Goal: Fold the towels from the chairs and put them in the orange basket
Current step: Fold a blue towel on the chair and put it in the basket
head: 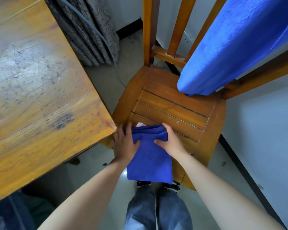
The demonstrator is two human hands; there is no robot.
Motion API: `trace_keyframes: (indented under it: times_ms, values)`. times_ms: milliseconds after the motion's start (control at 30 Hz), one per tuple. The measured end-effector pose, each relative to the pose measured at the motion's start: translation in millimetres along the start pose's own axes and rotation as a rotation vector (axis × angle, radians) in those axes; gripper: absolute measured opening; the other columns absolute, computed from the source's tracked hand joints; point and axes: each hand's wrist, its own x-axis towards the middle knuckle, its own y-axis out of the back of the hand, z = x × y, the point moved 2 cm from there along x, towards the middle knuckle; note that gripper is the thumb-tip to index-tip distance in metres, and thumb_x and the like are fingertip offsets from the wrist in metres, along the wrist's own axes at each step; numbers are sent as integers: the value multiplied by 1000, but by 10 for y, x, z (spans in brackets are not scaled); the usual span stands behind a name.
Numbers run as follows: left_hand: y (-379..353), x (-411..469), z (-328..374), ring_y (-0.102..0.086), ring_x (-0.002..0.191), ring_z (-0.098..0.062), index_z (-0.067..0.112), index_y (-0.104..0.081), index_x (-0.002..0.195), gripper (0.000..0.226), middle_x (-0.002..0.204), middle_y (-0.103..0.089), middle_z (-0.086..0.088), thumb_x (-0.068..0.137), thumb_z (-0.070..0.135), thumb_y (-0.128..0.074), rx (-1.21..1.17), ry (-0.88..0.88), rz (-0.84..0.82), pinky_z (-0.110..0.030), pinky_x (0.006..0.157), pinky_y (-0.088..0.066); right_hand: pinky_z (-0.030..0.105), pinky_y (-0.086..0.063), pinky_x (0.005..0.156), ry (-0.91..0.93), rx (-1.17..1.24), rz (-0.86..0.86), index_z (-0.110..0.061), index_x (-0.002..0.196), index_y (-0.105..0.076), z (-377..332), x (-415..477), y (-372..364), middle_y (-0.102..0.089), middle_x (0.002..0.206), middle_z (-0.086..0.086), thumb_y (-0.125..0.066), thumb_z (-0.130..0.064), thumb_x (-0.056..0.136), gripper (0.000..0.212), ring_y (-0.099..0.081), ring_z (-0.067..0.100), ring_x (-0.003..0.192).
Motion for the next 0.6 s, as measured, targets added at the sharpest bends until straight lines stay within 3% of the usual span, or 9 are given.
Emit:
trace_keyframes:
  times_ms: [100, 167, 233, 300, 367, 433, 500, 600]
  values:
    - [-114, -98, -177, -22, 137, -37, 18, -10, 147, 87, 150, -19, -15, 83, 48, -61, -279, 258, 6, -49, 106, -30, 35, -45, 87, 27, -198, 83, -32, 136, -35, -50, 34, -102, -41, 140, 8, -53, -30, 90, 50, -45, 28, 124]
    - [-159, -146, -205, -22, 137, -37, 17, -7, 148, 89, 151, -18, -16, 83, 49, -59, -247, 248, 14, -49, 106, -30, 33, -46, 76, 40, -267, 146, -27, 129, -42, -82, 36, -93, -46, 131, 10, -47, -27, 94, 35, -53, 30, 110]
    - [-188, -210, -174, -26, 136, -38, 15, -10, 149, 89, 151, -21, -18, 83, 47, -60, -67, 124, 53, -48, 107, -31, 34, -48, 72, 38, -350, 218, -23, 130, -42, -74, -7, -46, -47, 127, 11, -45, -27, 95, 35, -55, 31, 105]
    - [-197, -280, -132, -39, 129, -41, 13, -26, 145, 94, 144, -37, -23, 70, 45, -74, 118, -84, 155, -50, 100, -41, 38, -50, 79, 144, -554, 344, -19, 134, -42, -11, -83, -15, -48, 128, 14, -52, -24, 92, 43, -53, 32, 109]
    - [-286, -382, -123, -43, 122, -39, 12, -38, 133, 97, 133, -52, -23, 54, 46, -82, 236, -331, 199, -49, 90, -49, 40, -47, 91, 371, -767, 438, -16, 132, -46, 98, -211, -48, -51, 132, 13, -54, -25, 91, 43, -50, 31, 120]
    - [-432, -517, -163, -38, 122, -32, 13, -45, 125, 91, 129, -56, -19, 50, 48, -82, 311, -589, 207, -46, 92, -49, 34, -41, 99, 662, -990, 394, -19, 123, -50, 264, -374, -146, -61, 126, 2, -44, -33, 93, 34, -48, 22, 122]
    - [-548, -624, -209, -37, 123, -28, 13, -50, 122, 92, 128, -60, -15, 45, 50, -83, 360, -708, 143, -45, 95, -48, 40, -35, 97, 944, -1210, 196, -14, 112, -61, 538, -528, -300, -67, 116, 8, -65, -46, 74, 50, -46, 28, 117]
    - [-641, -662, -215, -46, 124, -30, 10, -46, 126, 110, 129, -60, -13, 34, 57, -83, 397, -674, -15, -45, 92, -49, 52, -39, 100, 724, -1332, -55, -10, 121, -60, 799, -575, -376, -58, 128, 19, -80, -65, 35, 104, -50, 37, 121]
